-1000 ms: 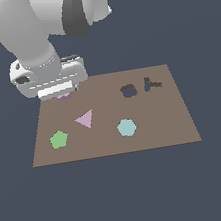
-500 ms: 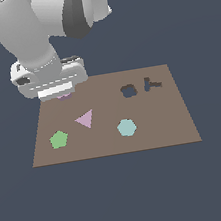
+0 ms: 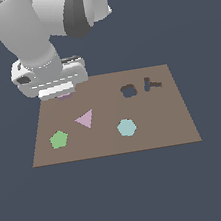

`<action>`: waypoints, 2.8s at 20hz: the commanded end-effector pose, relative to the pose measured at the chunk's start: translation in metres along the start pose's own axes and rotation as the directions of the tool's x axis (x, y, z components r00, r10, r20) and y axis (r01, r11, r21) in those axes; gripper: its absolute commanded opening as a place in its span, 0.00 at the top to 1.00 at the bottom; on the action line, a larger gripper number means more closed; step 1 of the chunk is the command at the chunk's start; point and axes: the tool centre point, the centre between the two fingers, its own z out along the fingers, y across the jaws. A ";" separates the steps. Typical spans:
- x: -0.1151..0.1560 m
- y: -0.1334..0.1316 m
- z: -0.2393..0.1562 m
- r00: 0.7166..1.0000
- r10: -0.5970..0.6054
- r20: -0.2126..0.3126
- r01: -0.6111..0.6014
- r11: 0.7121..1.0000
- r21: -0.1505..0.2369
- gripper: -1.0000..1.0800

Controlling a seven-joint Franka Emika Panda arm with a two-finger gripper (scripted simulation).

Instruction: Insert a designated object into the corresponding slot on a board.

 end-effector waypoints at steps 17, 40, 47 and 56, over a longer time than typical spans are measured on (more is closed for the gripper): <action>-0.017 -0.050 -0.002 0.952 0.305 0.000 -0.305 0.952 0.000 1.00; 0.005 -0.164 -0.007 0.542 0.841 0.000 -0.841 0.542 0.000 1.00; 0.027 -0.192 -0.008 0.364 0.932 0.001 -0.932 0.364 0.000 1.00; 0.054 -0.213 -0.009 0.181 0.984 0.001 -0.984 0.181 -0.001 1.00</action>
